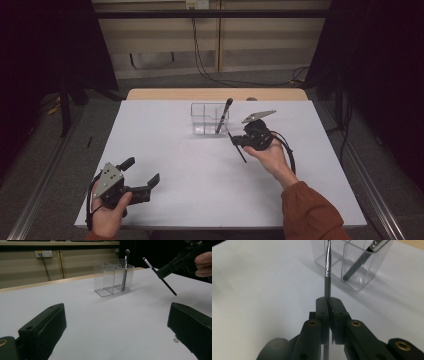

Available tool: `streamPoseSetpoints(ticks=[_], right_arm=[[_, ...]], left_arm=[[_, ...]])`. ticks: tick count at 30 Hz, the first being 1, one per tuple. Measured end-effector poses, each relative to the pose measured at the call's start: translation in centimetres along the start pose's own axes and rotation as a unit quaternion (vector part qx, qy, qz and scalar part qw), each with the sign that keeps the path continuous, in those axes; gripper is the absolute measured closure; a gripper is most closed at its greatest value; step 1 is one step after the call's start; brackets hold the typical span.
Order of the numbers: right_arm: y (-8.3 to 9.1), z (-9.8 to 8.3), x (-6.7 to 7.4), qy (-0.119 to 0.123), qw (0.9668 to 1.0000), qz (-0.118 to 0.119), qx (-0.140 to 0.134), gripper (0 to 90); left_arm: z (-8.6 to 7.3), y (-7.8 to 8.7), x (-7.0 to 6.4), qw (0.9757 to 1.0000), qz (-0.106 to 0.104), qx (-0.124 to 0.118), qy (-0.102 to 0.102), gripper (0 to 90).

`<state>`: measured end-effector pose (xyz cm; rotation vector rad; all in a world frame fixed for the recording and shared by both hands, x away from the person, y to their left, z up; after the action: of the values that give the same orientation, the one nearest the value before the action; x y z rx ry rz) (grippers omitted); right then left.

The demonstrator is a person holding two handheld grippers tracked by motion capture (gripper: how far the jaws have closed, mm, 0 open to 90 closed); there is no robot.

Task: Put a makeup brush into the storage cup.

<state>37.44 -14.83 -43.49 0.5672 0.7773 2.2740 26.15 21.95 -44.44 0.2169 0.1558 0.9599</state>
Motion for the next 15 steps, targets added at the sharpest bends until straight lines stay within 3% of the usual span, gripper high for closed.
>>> streamPoseSetpoints(ticks=[6, 15], right_arm=[[0.39, 0.38, 0.29, 0.014, 0.9986, 0.002, -0.051, 86.4], [0.95, 0.11, 0.63, 0.021, 0.9930, 0.004, -0.116, 86.4]], left_arm=[[0.01, 0.08, 0.06, 1.0000, 0.001, 0.000, -0.002, 2.2], [-0.07, 0.19, 0.20, 1.0000, 0.001, 0.003, 0.001, 2.1]])
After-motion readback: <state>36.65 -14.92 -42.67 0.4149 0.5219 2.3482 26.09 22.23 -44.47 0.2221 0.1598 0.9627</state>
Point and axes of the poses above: each handheld gripper's, and its own axes: y roughly backward along the jaws, z roughly out of its top, x roughly to its left, the point moved 3 cm from there along -y, roughly forward along the jaws, and after that the axes turned 4 degrees about z, right-handed, at the moved point
